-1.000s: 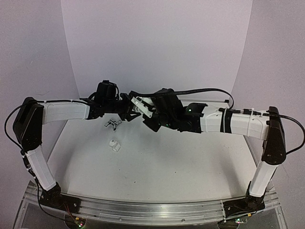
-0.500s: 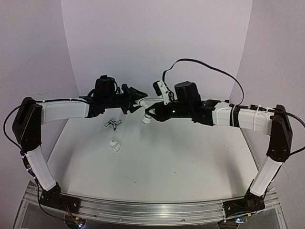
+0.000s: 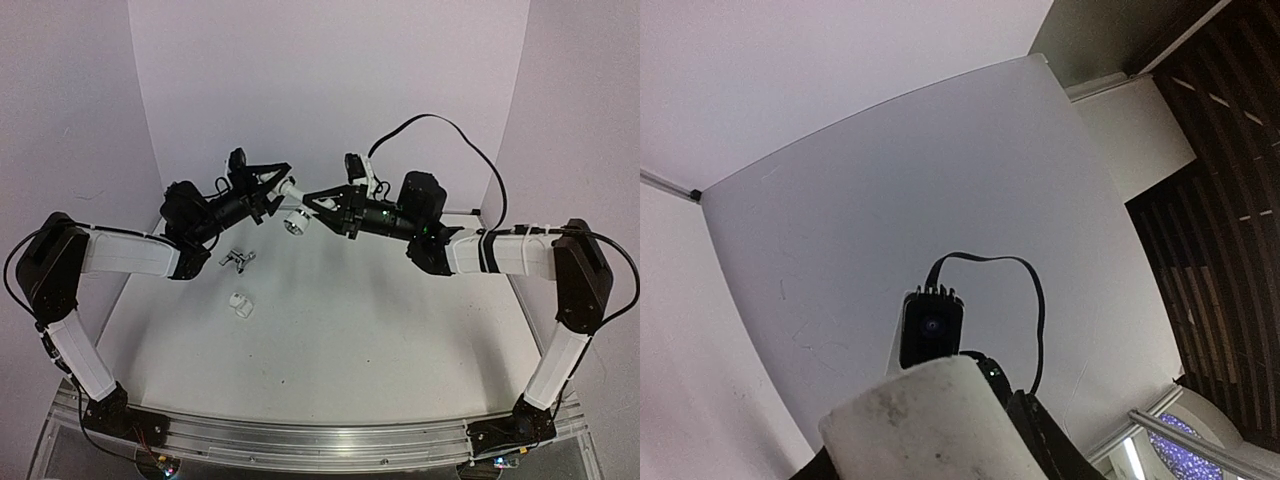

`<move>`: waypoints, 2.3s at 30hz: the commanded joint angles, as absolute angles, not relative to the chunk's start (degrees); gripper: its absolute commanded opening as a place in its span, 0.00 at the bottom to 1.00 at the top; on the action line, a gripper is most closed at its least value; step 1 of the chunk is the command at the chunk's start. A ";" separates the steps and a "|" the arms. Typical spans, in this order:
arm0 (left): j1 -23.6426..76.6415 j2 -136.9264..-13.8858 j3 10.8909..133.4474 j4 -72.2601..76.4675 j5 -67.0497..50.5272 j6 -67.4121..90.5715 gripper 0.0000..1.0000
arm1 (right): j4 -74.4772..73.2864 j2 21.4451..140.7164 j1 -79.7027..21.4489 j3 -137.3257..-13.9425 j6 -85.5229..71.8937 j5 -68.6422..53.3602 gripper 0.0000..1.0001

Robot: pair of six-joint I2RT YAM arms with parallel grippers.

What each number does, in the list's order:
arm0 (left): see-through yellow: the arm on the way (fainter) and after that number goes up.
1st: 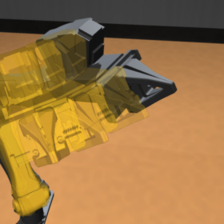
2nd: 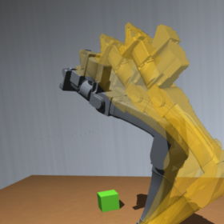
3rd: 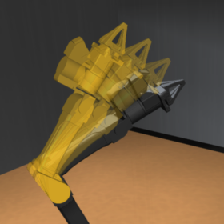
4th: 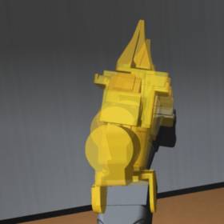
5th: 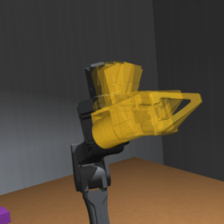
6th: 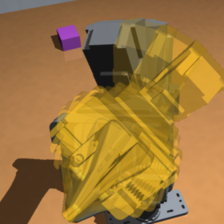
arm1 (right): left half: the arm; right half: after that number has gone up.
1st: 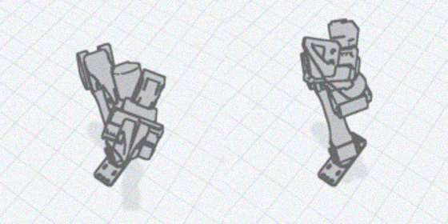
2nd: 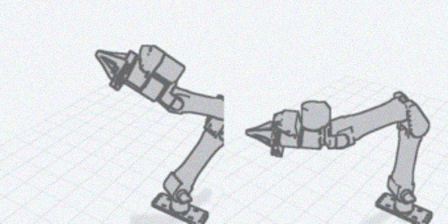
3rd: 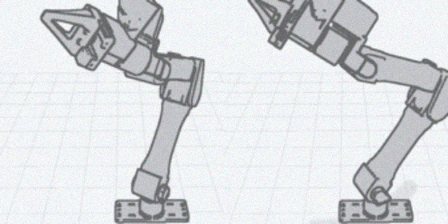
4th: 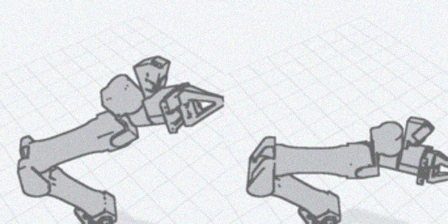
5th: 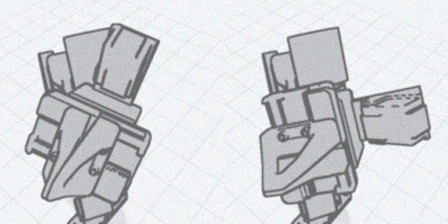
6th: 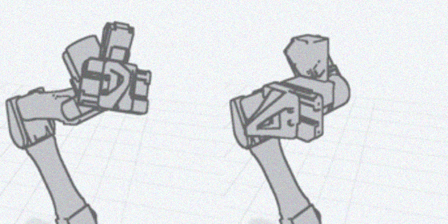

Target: Install the water faucets

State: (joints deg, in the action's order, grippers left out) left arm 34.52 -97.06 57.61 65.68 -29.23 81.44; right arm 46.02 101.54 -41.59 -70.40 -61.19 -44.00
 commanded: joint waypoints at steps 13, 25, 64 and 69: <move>28.93 -83.21 53.47 25.07 -22.52 68.36 0.90 | -2.10 88.05 -42.03 -76.20 -7.08 -12.76 0.00; 29.91 -91.36 65.66 8.49 -27.01 74.21 0.92 | -10.63 97.43 -55.90 -84.64 24.92 24.84 0.00; 35.24 -92.92 72.18 7.42 -20.58 64.49 0.12 | -4.42 97.49 -53.84 -87.21 -4.02 -9.81 0.00; 35.25 -91.35 70.83 14.57 -20.98 63.56 0.00 | 11.00 96.22 -47.85 -81.71 -27.05 -27.99 0.00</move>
